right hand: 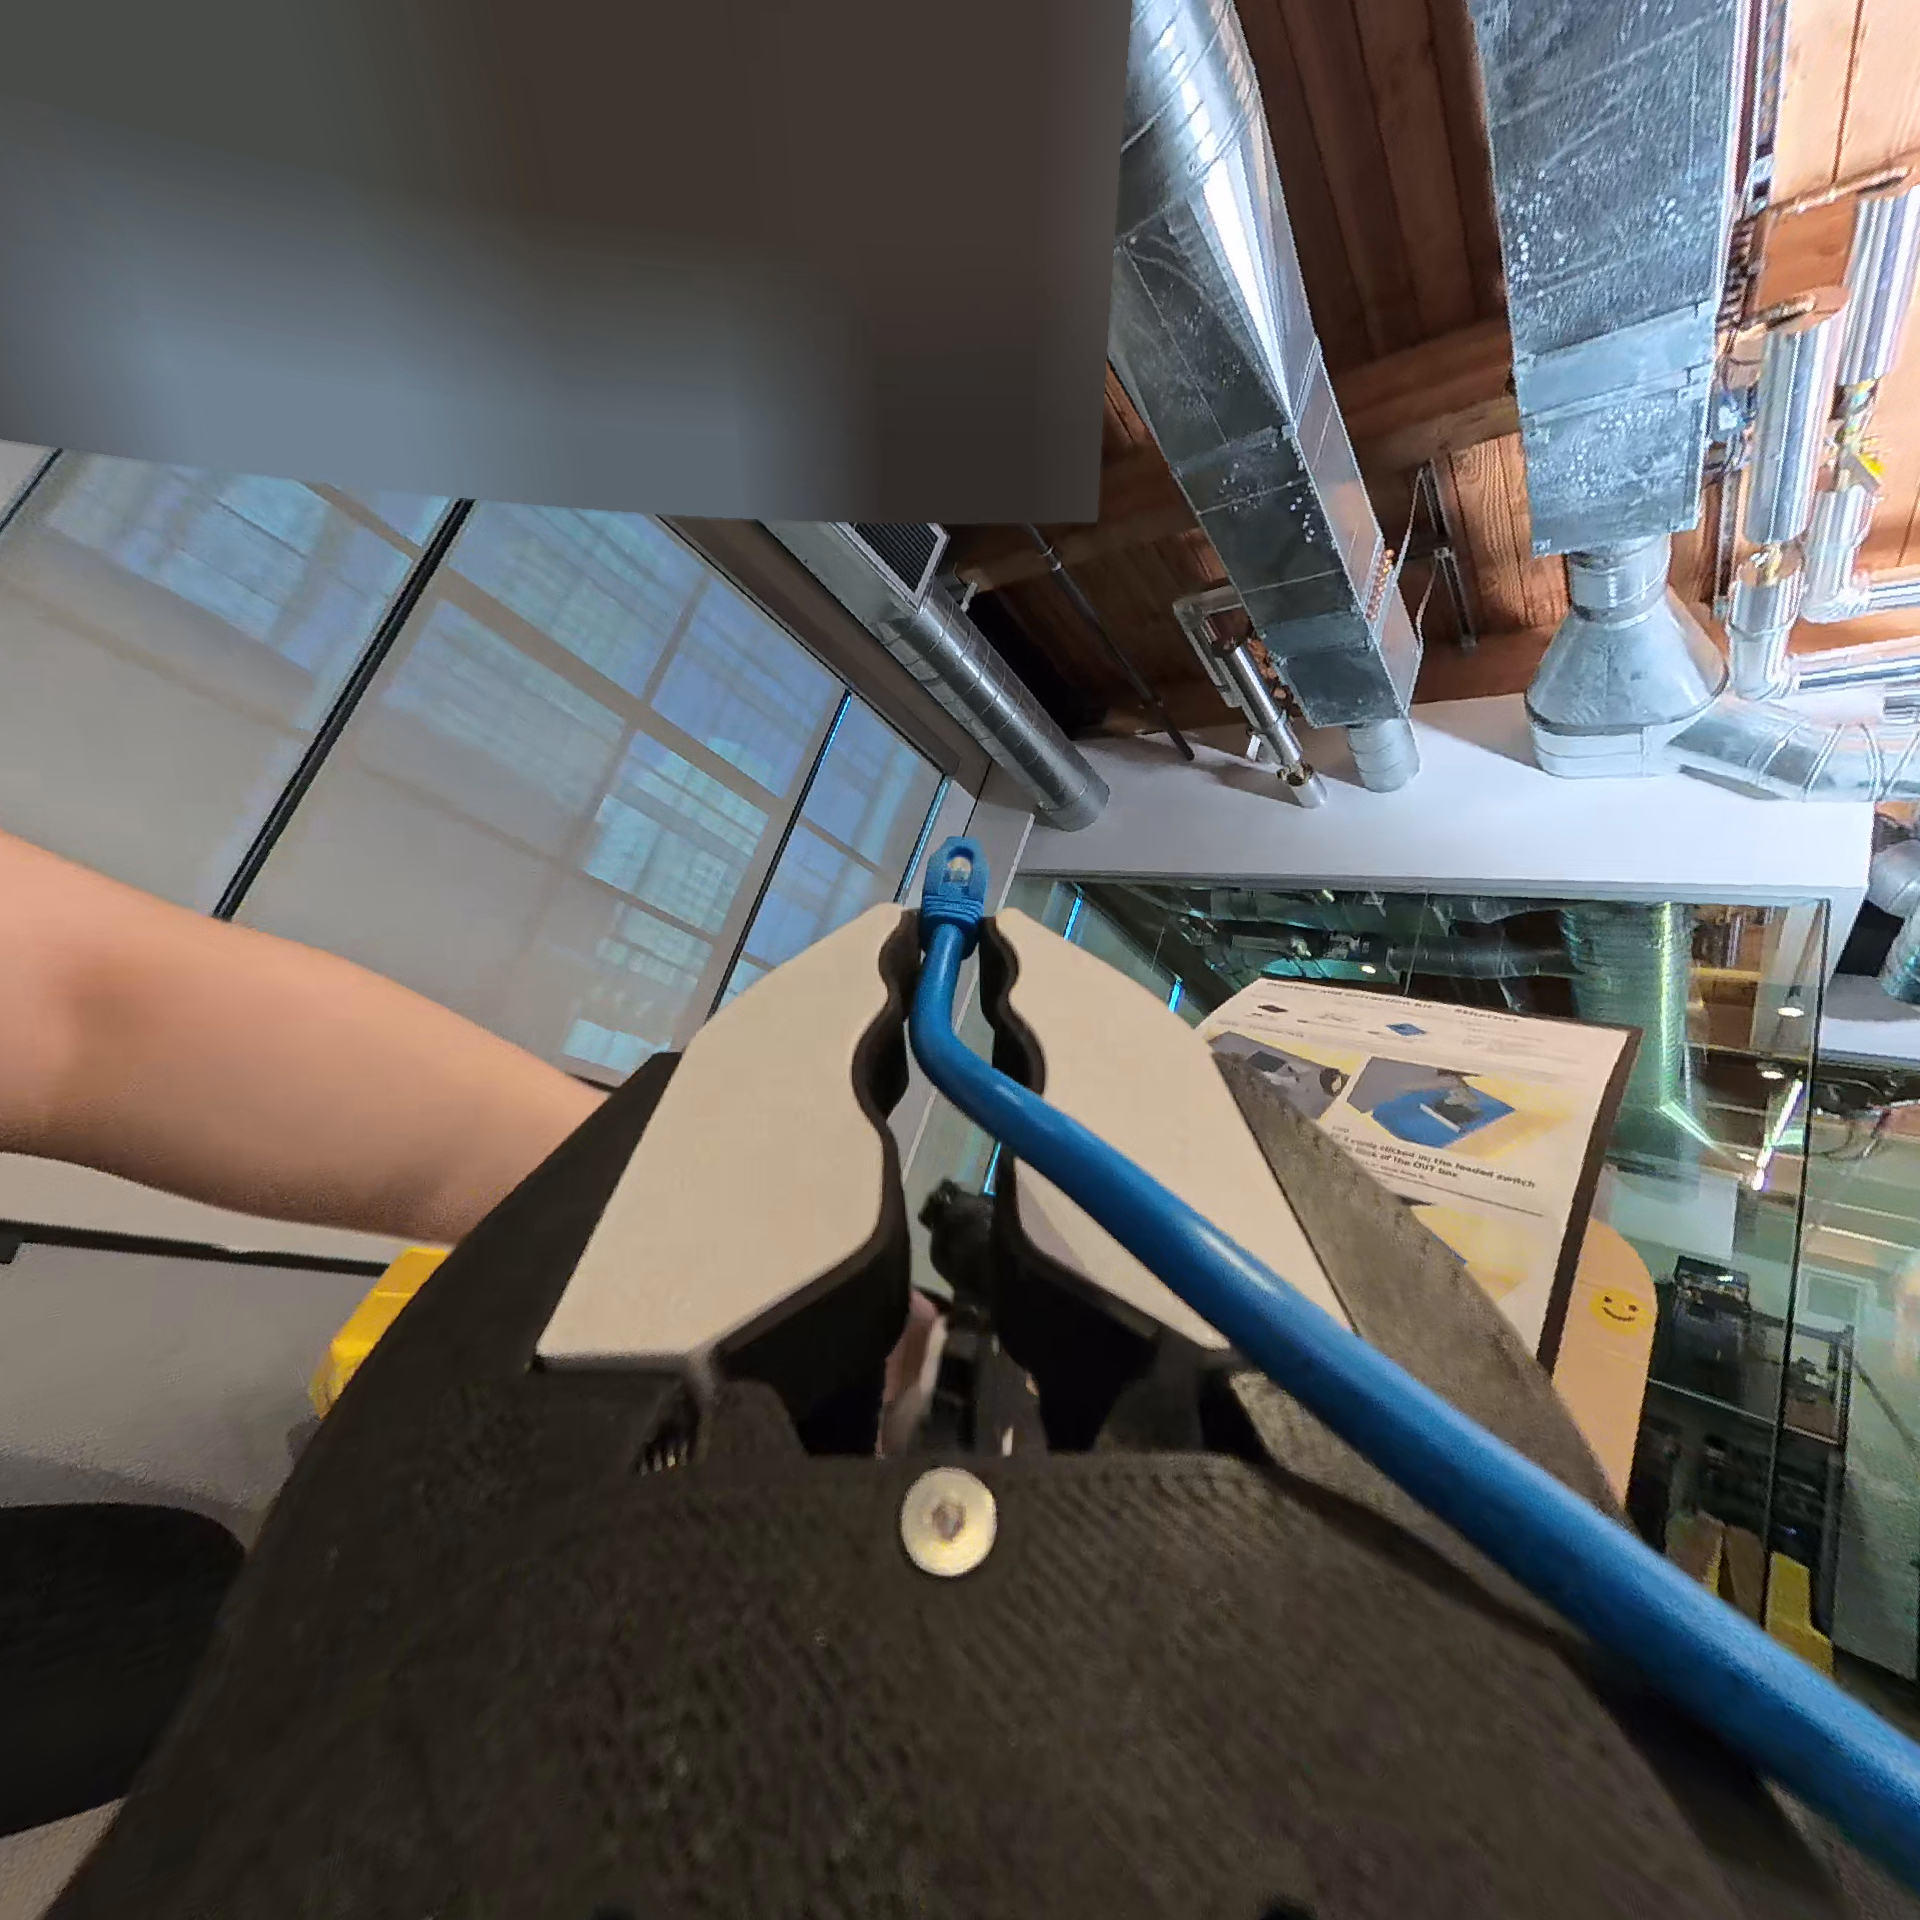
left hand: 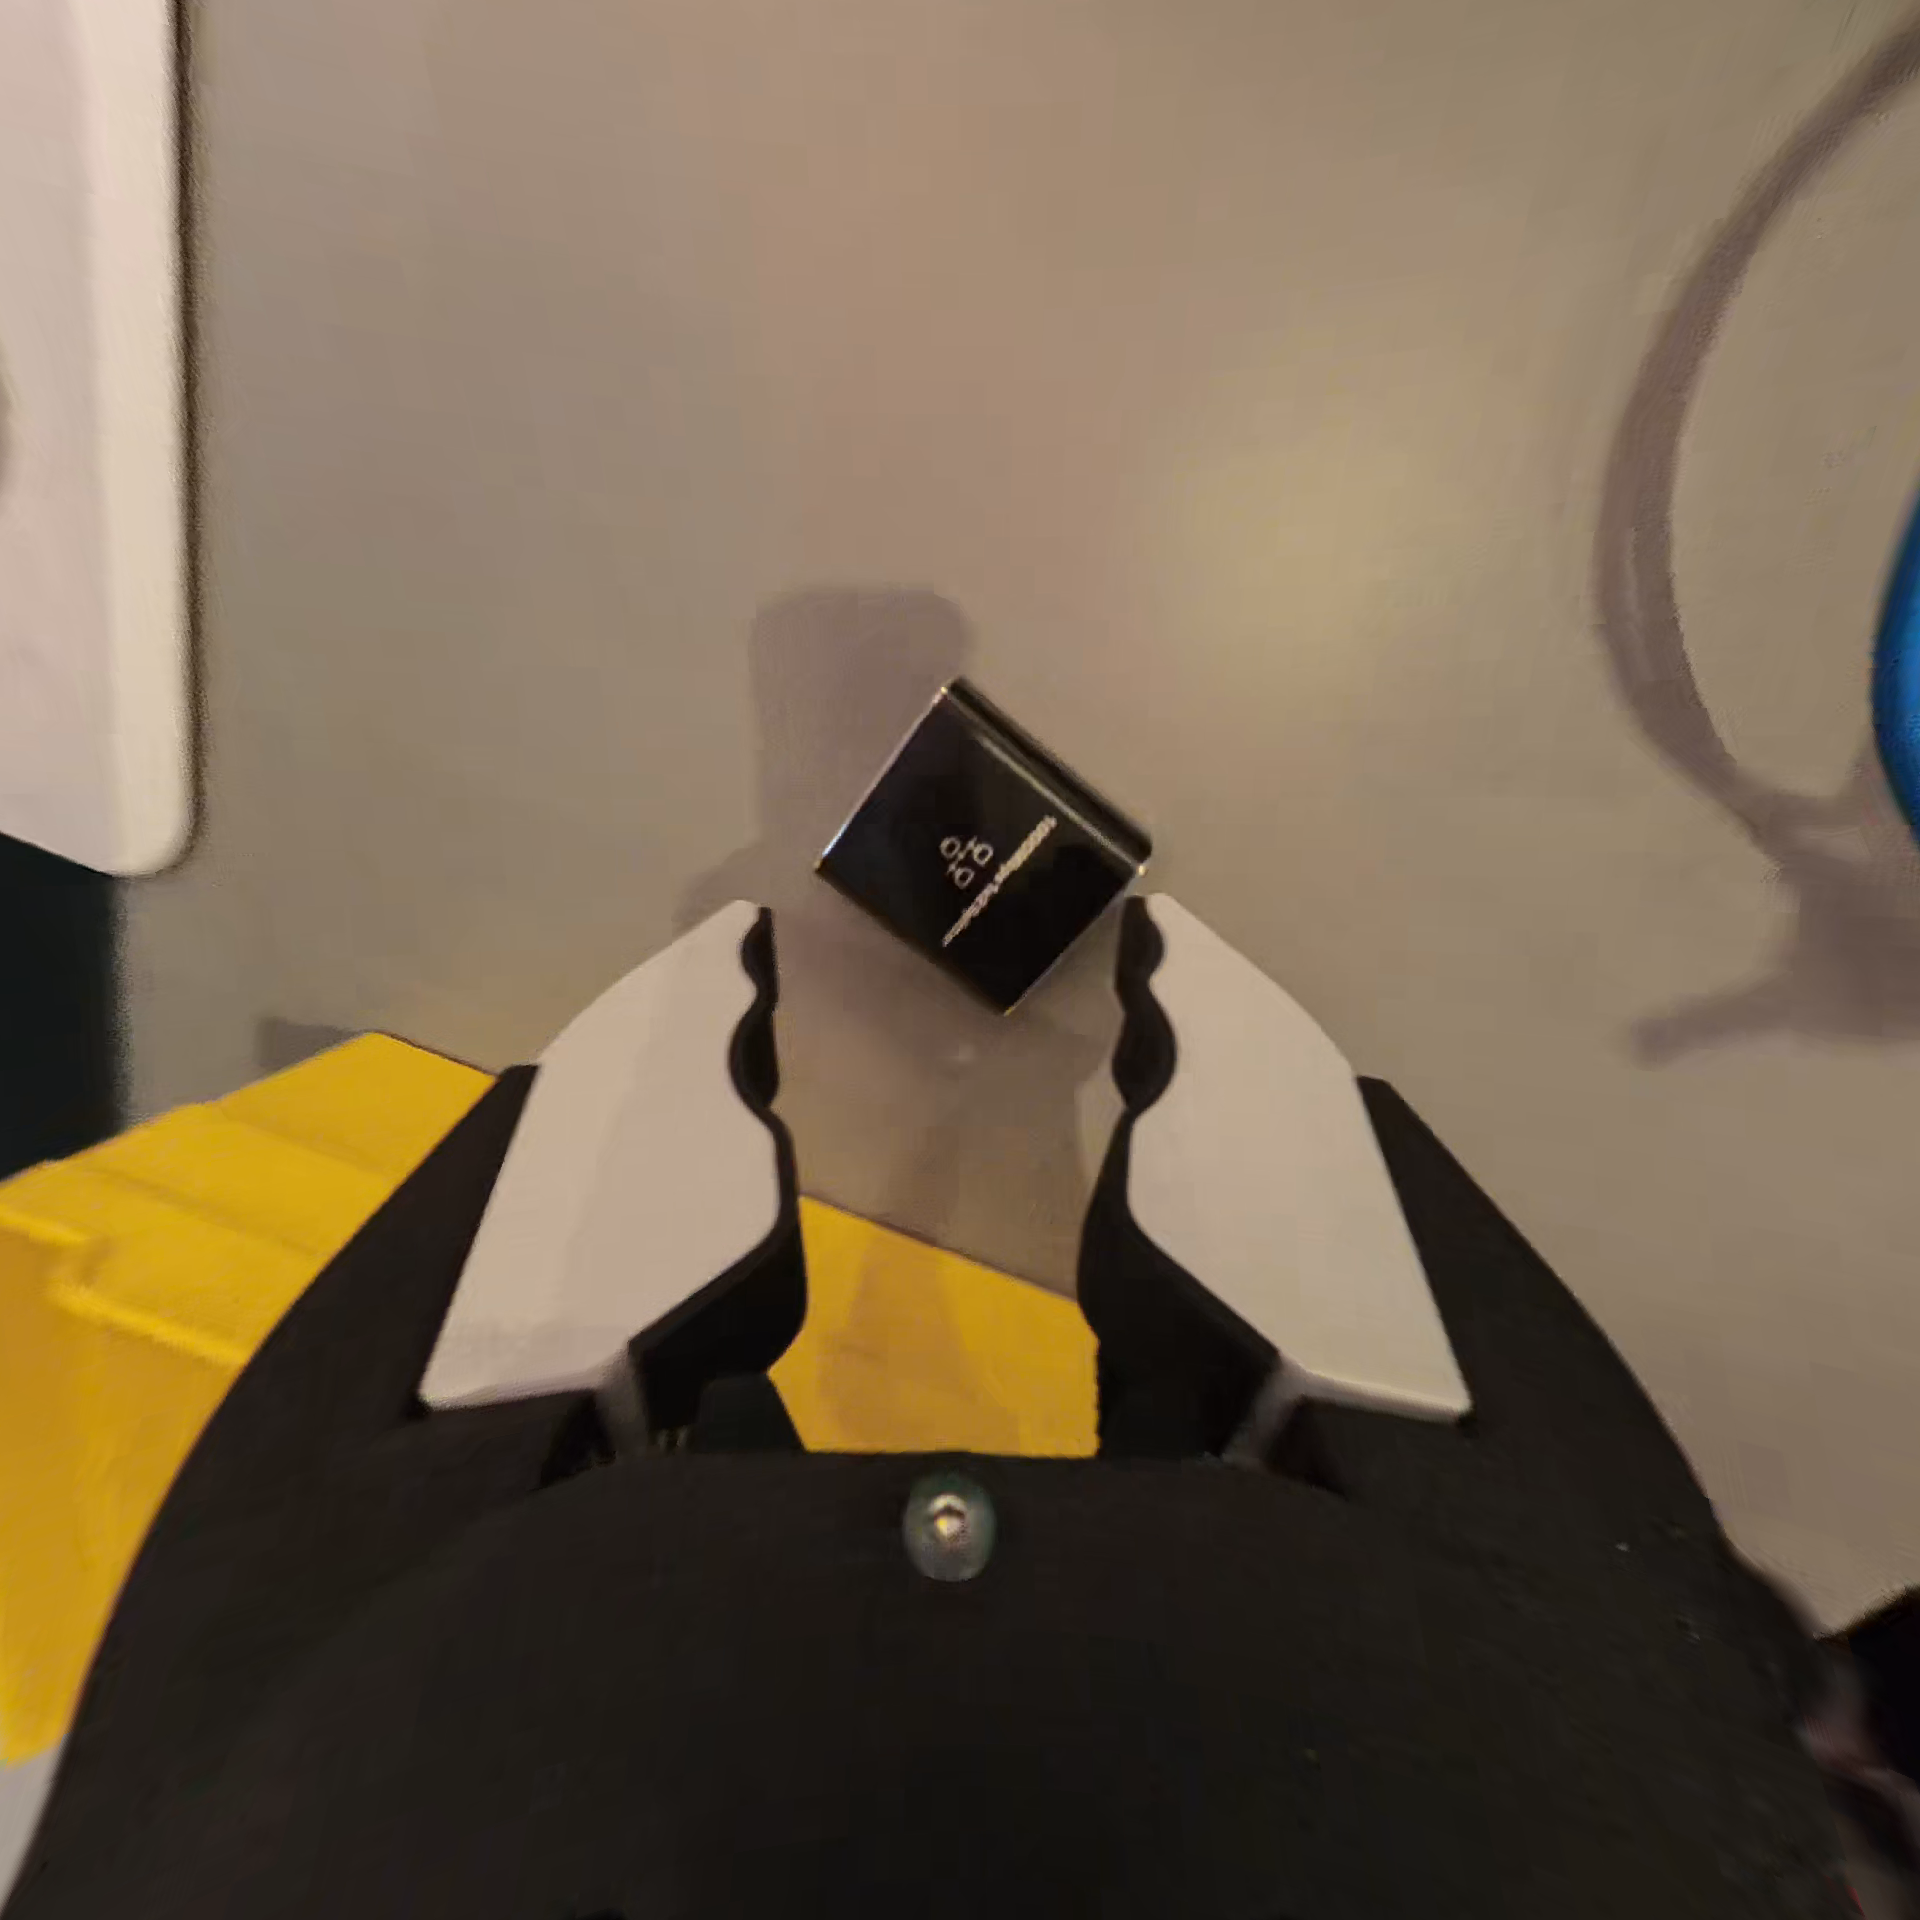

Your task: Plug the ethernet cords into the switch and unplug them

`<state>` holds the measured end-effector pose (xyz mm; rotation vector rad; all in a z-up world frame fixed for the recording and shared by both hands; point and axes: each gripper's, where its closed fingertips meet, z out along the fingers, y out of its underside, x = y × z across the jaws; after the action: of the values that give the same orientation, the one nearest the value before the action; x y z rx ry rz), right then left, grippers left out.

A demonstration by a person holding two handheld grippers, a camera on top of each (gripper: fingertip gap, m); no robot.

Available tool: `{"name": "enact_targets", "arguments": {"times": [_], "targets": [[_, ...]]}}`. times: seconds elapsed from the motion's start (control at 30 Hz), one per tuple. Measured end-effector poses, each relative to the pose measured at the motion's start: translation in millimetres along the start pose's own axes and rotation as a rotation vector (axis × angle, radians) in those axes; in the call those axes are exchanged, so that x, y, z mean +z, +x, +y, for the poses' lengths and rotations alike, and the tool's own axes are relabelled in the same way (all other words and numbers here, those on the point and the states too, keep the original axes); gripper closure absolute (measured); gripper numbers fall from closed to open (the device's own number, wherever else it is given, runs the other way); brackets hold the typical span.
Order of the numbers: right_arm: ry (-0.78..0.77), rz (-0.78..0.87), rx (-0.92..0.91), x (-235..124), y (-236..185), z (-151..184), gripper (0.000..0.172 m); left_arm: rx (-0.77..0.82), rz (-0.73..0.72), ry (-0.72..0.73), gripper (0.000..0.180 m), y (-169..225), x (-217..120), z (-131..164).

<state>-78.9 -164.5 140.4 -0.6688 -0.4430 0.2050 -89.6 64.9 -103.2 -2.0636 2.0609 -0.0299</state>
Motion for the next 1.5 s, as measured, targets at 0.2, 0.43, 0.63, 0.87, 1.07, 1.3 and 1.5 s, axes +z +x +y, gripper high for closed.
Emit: {"name": "enact_targets", "arguments": {"times": [0.2,0.43,0.63,0.87,1.07,1.3,1.5], "targets": [[0.032,-0.005,-0.003,-3,0,-10,0.161,-0.404,0.072,-0.021,0.091,6,39,-2],[0.029,-0.026,-0.011,-1,-7,-10,0.16,-0.434,0.076,-0.122,0.107,17,55,9],[0.033,-0.046,0.023,-1,-7,-10,0.16,0.15,0.126,-0.176,0.108,29,52,13],[0.03,-0.045,0.021,-2,-5,-12,0.16,0.224,0.126,-0.201,0.094,33,52,18],[0.02,-0.065,0.02,0,-9,-10,0.158,0.148,0.152,-0.151,0.119,32,52,10],[0.019,-0.065,0.029,0,-8,-9,0.158,0.204,0.156,-0.202,0.105,41,51,14],[0.018,-0.055,0.031,-1,-5,-10,0.158,0.235,0.111,-0.152,0.12,39,49,8]]}}
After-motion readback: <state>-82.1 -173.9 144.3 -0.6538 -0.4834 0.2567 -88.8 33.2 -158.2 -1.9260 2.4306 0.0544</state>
